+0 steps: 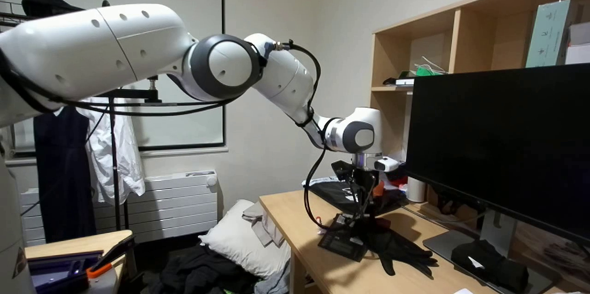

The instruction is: Move the black gloves to the right then move the white object to the right then move the purple cloth to the right

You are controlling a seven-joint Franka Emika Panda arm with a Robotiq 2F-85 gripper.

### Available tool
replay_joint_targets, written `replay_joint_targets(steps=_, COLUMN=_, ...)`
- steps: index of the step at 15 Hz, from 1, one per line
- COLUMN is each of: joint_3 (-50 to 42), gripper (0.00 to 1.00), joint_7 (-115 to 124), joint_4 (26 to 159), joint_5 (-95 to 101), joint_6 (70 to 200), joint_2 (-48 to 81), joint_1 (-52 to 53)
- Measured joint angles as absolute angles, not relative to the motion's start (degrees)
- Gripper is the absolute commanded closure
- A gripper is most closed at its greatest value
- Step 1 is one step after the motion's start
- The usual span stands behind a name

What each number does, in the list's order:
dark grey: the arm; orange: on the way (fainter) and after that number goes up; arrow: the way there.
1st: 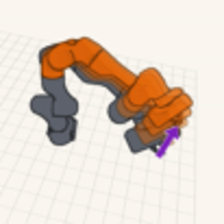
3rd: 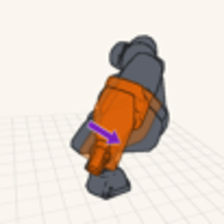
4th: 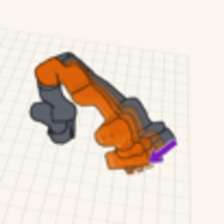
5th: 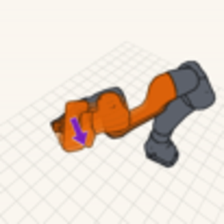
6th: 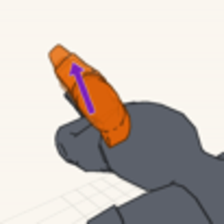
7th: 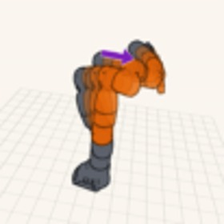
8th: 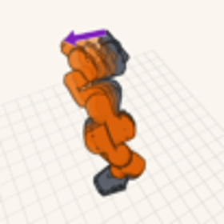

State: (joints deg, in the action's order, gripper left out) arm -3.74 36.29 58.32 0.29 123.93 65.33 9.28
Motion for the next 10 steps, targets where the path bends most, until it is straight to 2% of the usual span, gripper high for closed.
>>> replay_joint_targets(steps=5, joint_3=-3.1, gripper=0.91, joint_7=36.2, joint_4=57.7, joint_5=-0.3, joint_6=121.6, joint_2=60.1, joint_1=9.1)
replay_joint_targets(steps=6, joint_3=-3.2, gripper=0.66, joint_7=36.2, joint_4=57.7, joint_5=-0.3, joint_6=121.0, joint_2=58.8, joint_1=8.9)
replay_joint_targets(steps=8, joint_3=-3.1, gripper=0.64, joint_7=36.2, joint_4=57.7, joint_5=-0.5, joint_6=119.4, joint_2=56.7, joint_1=8.4)
replay_joint_targets(steps=10, joint_3=-3.1, gripper=0.53, joint_7=36.2, joint_4=57.7, joint_5=-0.6, joint_6=117.4, joint_2=55.7, joint_1=7.9)
